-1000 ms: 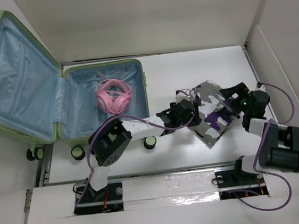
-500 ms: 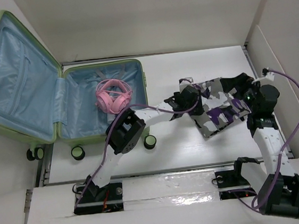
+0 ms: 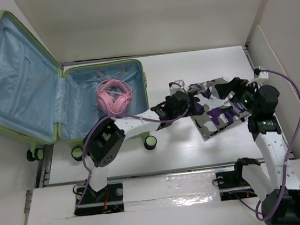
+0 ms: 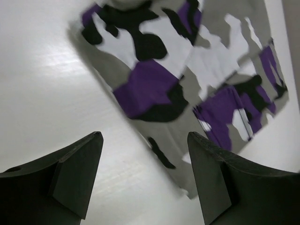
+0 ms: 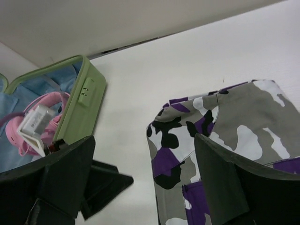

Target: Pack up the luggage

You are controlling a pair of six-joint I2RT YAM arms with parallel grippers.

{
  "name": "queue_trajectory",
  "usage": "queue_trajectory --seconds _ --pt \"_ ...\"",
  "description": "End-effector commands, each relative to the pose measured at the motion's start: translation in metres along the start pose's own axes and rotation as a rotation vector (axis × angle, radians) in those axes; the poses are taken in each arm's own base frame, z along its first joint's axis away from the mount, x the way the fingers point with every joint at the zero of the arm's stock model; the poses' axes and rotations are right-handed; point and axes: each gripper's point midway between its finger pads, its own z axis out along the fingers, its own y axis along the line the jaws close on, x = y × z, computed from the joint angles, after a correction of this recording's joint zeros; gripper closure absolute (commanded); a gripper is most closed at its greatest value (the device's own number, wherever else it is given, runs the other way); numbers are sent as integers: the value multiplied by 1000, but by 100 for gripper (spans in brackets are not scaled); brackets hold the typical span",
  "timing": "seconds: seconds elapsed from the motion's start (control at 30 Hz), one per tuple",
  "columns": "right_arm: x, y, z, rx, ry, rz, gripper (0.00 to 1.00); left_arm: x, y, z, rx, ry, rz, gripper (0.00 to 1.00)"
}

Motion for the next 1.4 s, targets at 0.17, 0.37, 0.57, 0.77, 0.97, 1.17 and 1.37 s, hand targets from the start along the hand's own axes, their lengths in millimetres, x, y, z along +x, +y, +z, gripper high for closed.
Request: queue_trajectory --seconds 0.17,0.37,0.57,0.77,0.97,1.17,1.37 --pt "-28 33 -23 -69 -69 -107 8 47 -10 27 -19 94 -158 30" --pt "-35 67 -31 -167 -90 -146 6 67 -1 55 -99 136 -213 29" --pt "-39 84 -38 -220 -107 -154 6 81 -1 85 -125 154 -218 33" --pt "-41 93 -46 -245 -116 -167 6 78 -20 99 -50 122 -204 56" --pt "-34 99 -55 -260 -86 -180 7 32 -22 103 94 3 -199 98" --pt "-37 104 -60 -274 -96 -194 7 -18 -29 81 182 -85 -157 100" --pt "-30 103 -51 -292 -80 -172 7 -50 0 44 139 -161 -91 100"
